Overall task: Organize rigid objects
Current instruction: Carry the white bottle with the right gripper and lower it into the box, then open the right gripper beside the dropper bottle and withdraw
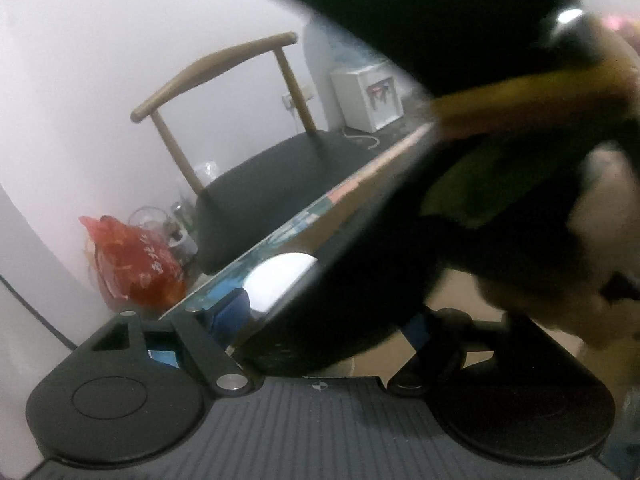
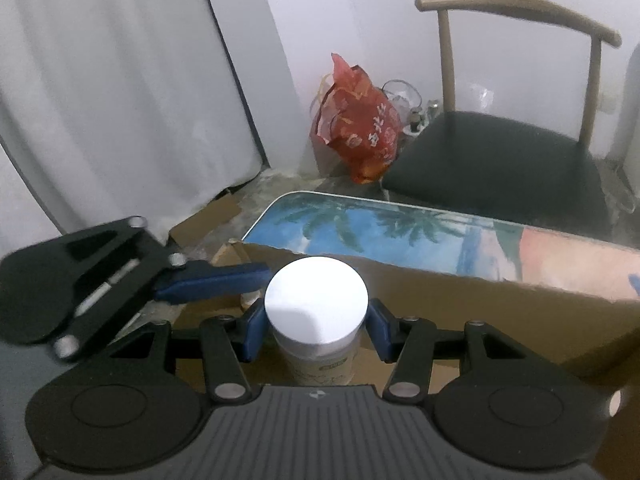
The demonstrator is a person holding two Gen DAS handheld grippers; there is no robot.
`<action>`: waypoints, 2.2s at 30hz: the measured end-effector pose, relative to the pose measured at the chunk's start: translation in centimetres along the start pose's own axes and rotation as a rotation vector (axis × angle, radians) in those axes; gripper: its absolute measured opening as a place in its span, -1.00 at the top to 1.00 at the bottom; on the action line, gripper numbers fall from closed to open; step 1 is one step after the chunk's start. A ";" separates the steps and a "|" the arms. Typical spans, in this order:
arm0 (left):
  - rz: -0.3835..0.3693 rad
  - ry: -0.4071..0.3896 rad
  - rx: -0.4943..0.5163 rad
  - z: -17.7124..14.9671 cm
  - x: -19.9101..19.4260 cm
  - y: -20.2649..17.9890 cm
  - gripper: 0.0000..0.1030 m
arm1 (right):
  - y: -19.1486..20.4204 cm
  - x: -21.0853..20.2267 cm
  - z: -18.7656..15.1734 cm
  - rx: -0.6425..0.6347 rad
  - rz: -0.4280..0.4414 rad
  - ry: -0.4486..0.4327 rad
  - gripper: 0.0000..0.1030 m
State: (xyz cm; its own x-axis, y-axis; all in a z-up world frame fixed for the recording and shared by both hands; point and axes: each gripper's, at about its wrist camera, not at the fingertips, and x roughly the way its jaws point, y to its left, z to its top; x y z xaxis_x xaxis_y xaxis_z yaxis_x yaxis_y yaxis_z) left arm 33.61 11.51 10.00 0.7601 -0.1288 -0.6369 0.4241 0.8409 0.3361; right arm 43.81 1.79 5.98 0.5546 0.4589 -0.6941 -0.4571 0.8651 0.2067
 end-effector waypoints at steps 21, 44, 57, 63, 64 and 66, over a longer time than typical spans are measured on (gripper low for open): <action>0.057 0.008 -0.008 -1.3 -0.8 0.1 -0.10 | 2.6 -0.5 -0.4 -0.150 -0.091 -0.026 -0.63; 0.128 0.058 0.005 -2.3 -1.3 0.1 0.15 | 2.0 -1.7 -1.9 -0.125 -0.019 0.039 -0.55; 0.189 -0.024 -0.090 -5.0 -12.3 -2.0 -0.36 | 3.4 -9.4 -3.3 -0.113 0.011 -0.003 -0.66; 0.147 -0.156 -0.166 -7.9 -18.4 -5.8 -0.36 | 3.9 -15.1 -5.6 -0.122 0.080 -0.054 -0.66; 0.134 -0.185 -0.181 -8.4 -19.4 -6.7 -0.36 | 3.9 -16.1 -6.0 -0.128 0.088 -0.064 -0.66; 0.085 -0.225 -0.229 -9.4 -20.5 -8.1 -0.36 | 3.9 -18.0 -7.2 -0.143 0.110 -0.080 -0.66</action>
State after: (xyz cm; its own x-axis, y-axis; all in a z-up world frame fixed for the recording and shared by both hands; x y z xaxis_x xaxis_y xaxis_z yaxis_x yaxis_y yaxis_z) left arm 9.94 12.29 13.84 0.8884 -0.1446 -0.4356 0.2524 0.9466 0.2006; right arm 27.06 -4.57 14.26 0.5471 0.5683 -0.6146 -0.6085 0.7742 0.1742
